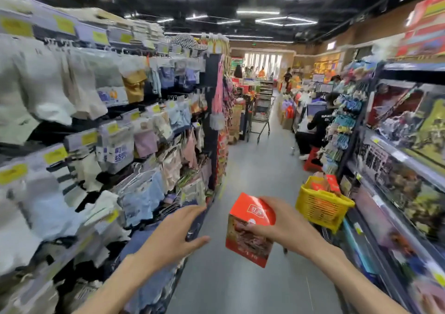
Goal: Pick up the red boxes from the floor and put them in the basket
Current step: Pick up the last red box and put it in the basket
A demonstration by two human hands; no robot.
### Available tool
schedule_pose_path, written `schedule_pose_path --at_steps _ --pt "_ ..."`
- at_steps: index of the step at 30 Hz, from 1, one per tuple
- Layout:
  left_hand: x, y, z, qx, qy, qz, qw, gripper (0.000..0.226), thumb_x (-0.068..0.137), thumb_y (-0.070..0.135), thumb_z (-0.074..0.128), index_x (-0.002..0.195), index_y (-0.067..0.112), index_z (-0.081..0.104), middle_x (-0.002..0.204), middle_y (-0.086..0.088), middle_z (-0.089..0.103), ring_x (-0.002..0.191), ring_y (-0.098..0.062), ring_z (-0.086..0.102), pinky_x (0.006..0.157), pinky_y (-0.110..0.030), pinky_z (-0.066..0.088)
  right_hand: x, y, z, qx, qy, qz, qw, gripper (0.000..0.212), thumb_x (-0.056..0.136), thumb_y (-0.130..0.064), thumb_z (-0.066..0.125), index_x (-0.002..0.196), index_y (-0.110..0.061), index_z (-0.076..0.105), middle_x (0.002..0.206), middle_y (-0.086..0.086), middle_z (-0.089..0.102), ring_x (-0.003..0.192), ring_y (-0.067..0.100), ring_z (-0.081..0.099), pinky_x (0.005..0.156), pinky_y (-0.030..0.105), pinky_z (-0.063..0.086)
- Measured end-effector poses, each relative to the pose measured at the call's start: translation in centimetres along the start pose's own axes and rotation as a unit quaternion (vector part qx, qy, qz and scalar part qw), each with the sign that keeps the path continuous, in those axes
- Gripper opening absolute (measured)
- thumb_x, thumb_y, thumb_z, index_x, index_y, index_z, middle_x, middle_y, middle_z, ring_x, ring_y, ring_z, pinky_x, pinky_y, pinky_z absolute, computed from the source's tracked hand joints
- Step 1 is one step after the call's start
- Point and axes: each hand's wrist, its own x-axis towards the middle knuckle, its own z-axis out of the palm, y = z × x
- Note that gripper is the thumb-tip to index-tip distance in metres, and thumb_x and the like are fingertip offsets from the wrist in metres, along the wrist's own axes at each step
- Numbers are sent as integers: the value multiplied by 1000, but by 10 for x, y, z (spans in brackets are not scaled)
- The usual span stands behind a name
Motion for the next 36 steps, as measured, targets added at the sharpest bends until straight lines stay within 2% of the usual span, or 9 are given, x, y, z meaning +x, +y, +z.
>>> schedule_pose_path --at_steps 3,5,9,13,17,22,24,29,36 --pt "86 -41 9 1 -16 39 999 82 85 74 49 151 28 31 152 10 39 138 -9 35 112 -26 28 61 26 -8 6 25 29 999 68 64 -81 68 113 -35 58 96 -20 61 84 -5 58 68 20 50" --pt "145 -64 18 -3 -34 68 997 83 85 76 46 150 26 32 153 7 38 139 -11 35 113 -28 28 101 44 -15 4 49 56 997 70 62 -85 66 111 -36 59 92 -19 63 81 -3 59 65 23 52" --pt "268 -92 41 -13 -44 132 990 79 86 75 47 148 26 36 148 7 44 135 -10 40 111 -32 34 177 93 -33 -7 99 117 988 67 62 -85 66 108 -36 59 91 -16 64 79 0 59 70 32 54" --pt "376 -107 81 -25 -61 170 983 78 87 72 49 149 26 34 149 7 42 135 -10 39 111 -21 26 245 152 -50 -39 135 158 977 76 61 -88 62 114 -35 57 97 -14 63 84 3 58 77 35 53" --pt "483 -125 136 -36 -78 195 977 76 88 71 49 149 28 32 149 9 42 134 -9 40 109 -17 24 320 229 -60 -46 156 191 968 75 60 -91 59 109 -35 57 98 -14 64 86 3 59 78 37 53" --pt "611 -142 189 -46 -88 210 973 77 89 72 46 150 29 29 150 9 39 137 -9 37 110 -26 32 413 316 -81 -34 166 209 963 66 63 -86 63 107 -38 55 94 -15 63 83 1 59 75 35 53" --pt "660 -147 203 -41 -85 215 972 77 89 71 45 152 30 27 152 11 36 138 -8 33 111 -29 32 450 344 -95 -33 166 211 963 68 62 -87 61 105 -35 54 93 -15 61 80 2 58 73 36 53" --pt "783 -168 240 -42 -89 214 972 76 89 71 45 152 33 25 153 12 34 138 -10 34 111 -33 33 542 418 -120 -48 181 230 955 74 60 -89 60 113 -37 51 97 -18 60 84 2 58 75 34 53" --pt "958 -184 325 -57 -86 263 959 75 89 71 45 150 31 29 151 11 39 135 -11 38 109 -27 33 653 525 -138 -17 219 277 935 65 61 -83 67 110 -42 57 94 -19 64 80 -2 61 70 31 55"
